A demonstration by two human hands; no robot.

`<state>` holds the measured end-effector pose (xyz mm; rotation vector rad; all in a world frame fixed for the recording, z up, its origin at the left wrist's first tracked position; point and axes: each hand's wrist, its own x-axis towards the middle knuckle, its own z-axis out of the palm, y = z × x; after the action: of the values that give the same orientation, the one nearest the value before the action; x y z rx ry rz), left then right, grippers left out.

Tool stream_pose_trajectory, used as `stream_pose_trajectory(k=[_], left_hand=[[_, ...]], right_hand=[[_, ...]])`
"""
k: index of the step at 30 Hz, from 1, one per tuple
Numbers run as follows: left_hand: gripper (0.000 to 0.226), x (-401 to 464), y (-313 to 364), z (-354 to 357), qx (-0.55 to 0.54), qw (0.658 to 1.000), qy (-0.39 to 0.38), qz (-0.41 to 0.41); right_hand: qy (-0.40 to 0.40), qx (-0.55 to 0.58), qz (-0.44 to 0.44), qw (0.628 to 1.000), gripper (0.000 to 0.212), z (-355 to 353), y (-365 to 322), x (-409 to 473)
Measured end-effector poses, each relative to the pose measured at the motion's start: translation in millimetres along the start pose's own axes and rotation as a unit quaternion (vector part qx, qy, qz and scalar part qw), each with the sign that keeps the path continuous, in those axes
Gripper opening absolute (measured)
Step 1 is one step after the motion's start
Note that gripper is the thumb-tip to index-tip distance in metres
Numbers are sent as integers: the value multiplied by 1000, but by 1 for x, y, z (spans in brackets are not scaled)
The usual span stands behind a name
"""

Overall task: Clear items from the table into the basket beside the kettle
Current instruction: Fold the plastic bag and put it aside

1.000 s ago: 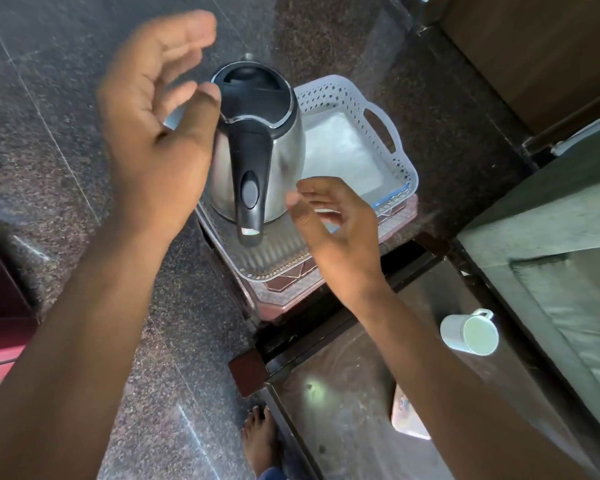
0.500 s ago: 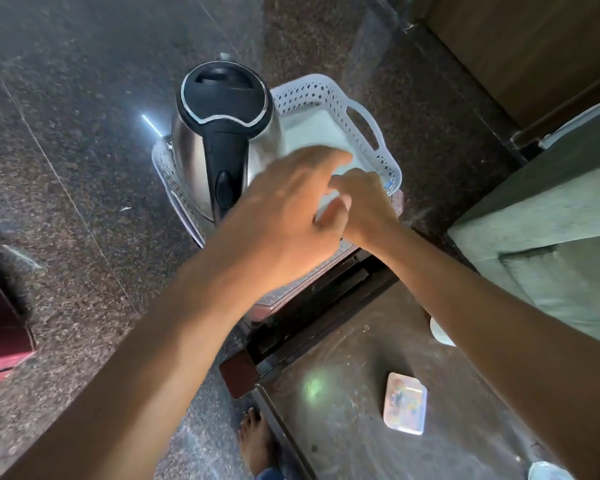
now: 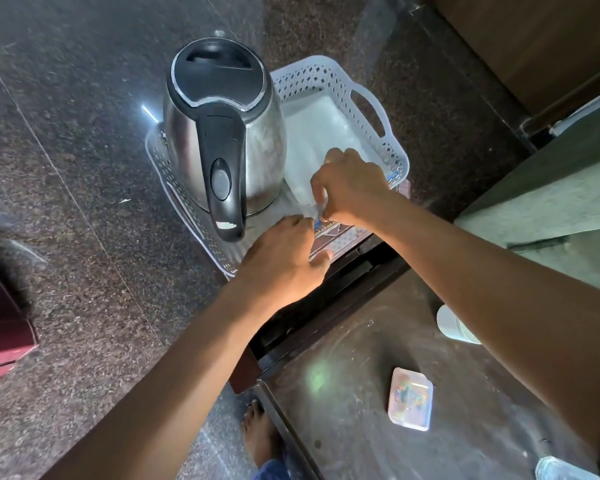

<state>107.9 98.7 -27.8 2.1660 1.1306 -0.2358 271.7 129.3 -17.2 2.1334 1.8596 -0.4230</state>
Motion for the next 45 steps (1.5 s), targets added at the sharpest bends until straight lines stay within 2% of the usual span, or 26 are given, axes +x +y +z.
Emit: stream_pose_trajectory(k=[7, 13, 17, 22, 28, 36, 40, 45], left_hand=[[48, 7, -5, 9, -53, 999, 0, -9], [49, 9, -5, 12, -87, 994, 44, -42], [50, 11, -1, 16, -105, 991, 58, -61], [76, 9, 2, 22, -83, 991, 89, -52], [95, 2, 10, 19, -179, 970, 149, -70], [105, 8, 19, 16, -197, 968, 138, -72], [105, 8, 25, 13, -203, 966, 146, -62], [108, -1, 45, 14, -244, 957, 158, -10]], right_hand=[[36, -29, -1, 999, 14, -3, 4, -1], [108, -9, 45, 993, 18, -17, 3, -10], [140, -35, 49, 988, 22, -25, -2, -15], [175, -53, 56, 981, 19, -35, 1, -21], [186, -64, 43, 980, 24, -44, 8, -30], [218, -54, 52, 973, 24, -54, 16, -51], [256, -38, 81, 963, 14, -63, 28, -69], [308, 61, 96, 944, 4, -81, 37, -102]])
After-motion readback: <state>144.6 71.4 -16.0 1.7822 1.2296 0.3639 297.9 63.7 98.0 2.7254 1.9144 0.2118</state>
